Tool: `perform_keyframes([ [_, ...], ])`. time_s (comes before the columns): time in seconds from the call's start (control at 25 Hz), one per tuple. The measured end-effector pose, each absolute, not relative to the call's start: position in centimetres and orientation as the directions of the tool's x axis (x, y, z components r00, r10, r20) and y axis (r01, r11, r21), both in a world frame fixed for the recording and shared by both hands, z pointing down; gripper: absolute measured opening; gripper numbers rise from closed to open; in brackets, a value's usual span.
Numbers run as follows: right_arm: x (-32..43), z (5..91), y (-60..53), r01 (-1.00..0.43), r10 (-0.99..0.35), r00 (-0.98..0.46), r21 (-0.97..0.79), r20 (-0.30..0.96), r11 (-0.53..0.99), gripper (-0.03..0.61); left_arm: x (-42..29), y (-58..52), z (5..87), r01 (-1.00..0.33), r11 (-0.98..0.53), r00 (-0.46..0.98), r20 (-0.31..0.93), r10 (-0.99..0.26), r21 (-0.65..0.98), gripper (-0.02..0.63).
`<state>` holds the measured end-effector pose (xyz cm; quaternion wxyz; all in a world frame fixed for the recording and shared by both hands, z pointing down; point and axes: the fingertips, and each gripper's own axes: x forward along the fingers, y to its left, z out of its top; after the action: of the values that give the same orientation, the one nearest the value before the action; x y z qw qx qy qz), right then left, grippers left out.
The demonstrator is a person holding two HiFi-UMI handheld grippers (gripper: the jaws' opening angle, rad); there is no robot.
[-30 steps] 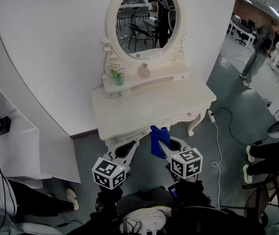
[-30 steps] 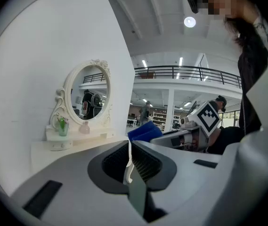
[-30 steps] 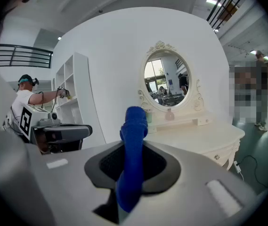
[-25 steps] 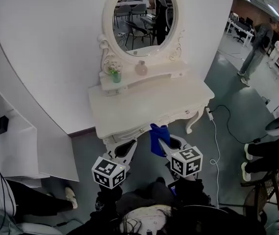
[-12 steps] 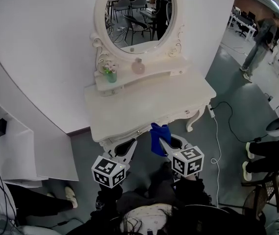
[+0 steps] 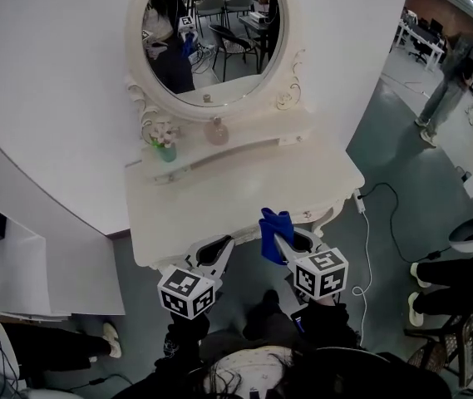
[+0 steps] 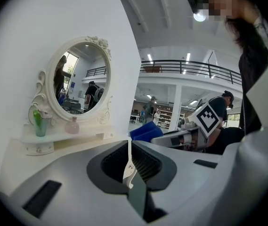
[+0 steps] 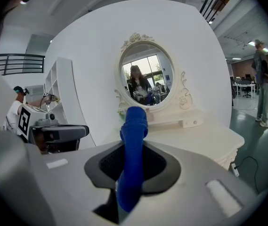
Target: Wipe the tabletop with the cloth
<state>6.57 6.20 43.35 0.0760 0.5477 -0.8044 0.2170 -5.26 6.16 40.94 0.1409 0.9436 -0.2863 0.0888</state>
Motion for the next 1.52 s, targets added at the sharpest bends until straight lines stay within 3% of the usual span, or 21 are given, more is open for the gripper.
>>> perform_keyframes([
  [0.68,19.7,44.0,-1.8,-0.884,-0.831,-0.450,-0.293,0.326,0.364,0.077,5.8,-0.2,41.0,-0.670,-0.725,0.732,0.304,-0.610,0.160,0.001],
  [1.52,22.4,44.2,-10.4,-0.893,-0.832,-0.447,-0.228,0.328,0.389,0.077,4.7,-4.7,42.3,-0.724,-0.671,0.677,0.352,-0.646,0.160,0.002],
])
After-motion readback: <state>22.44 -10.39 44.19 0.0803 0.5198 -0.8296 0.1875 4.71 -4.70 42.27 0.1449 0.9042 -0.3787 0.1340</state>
